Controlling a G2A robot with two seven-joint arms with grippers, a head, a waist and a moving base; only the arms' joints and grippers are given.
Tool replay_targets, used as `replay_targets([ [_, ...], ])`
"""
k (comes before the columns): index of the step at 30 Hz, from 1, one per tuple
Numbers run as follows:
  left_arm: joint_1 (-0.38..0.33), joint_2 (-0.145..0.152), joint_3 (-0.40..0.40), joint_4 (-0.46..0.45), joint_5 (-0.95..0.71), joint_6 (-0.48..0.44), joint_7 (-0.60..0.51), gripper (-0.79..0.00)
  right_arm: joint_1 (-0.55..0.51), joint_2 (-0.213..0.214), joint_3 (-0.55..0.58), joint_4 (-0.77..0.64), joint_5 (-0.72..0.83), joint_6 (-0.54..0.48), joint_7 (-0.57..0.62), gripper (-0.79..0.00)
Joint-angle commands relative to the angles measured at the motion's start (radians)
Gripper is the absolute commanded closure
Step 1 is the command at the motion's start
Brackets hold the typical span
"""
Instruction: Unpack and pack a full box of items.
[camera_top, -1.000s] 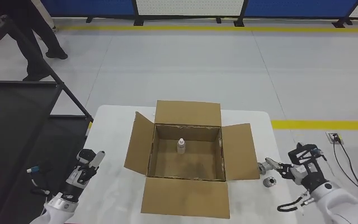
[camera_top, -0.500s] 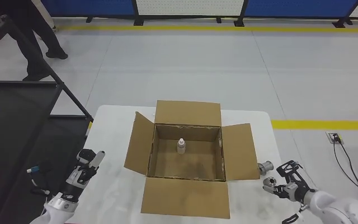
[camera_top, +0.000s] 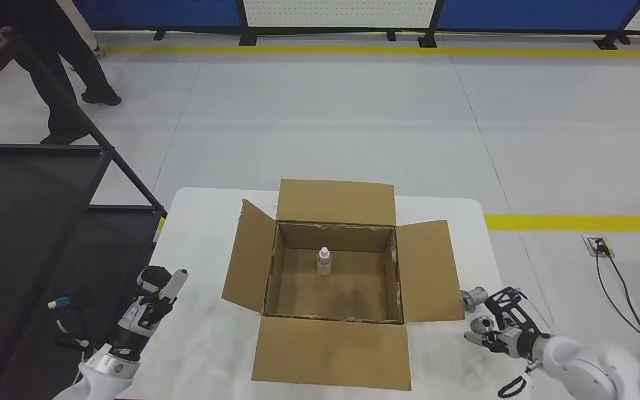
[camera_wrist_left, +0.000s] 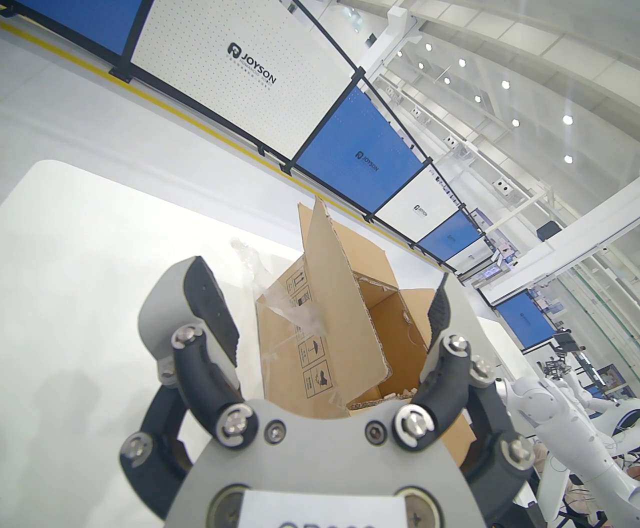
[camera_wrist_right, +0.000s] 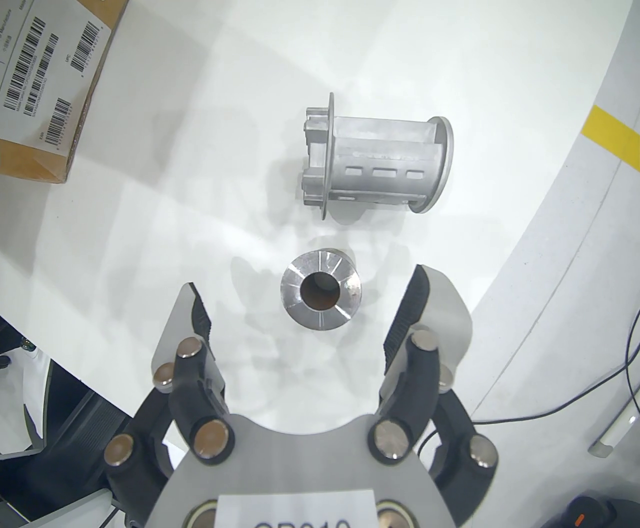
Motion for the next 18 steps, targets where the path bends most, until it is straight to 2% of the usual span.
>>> replay_targets([
  [1, 0.0, 0.0, 0.0, 0.0, 0.0, 0.0, 0.0, -0.785, 0.004, 0.001, -0.002, 0.006, 0.005, -0.002, -0.008, -0.209],
  [2, 0.0, 0.0, 0.0, 0.0, 0.0, 0.0, 0.0, -0.785, 0.004, 0.002, -0.003, 0.009, 0.008, -0.003, -0.015, -0.175],
  [4, 0.0, 0.0, 0.0, 0.0, 0.0, 0.0, 0.0, -0.785, 0.002, 0.003, -0.004, 0.012, 0.009, -0.001, -0.027, -0.043],
  [6, 0.0, 0.0, 0.0, 0.0, 0.0, 0.0, 0.0, -0.785, 0.0, 0.006, 0.0, 0.018, 0.008, -0.004, -0.038, 0.0],
  [13, 0.0, 0.0, 0.0, 0.0, 0.0, 0.0, 0.0, -0.785, -0.048, 0.017, 0.055, -0.047, 0.015, -0.002, -0.095, 0.0],
  [18, 0.0, 0.0, 0.0, 0.0, 0.0, 0.0, 0.0, -0.785, -0.138, 0.022, 0.129, -0.226, 0.023, 0.062, -0.123, 0.0],
])
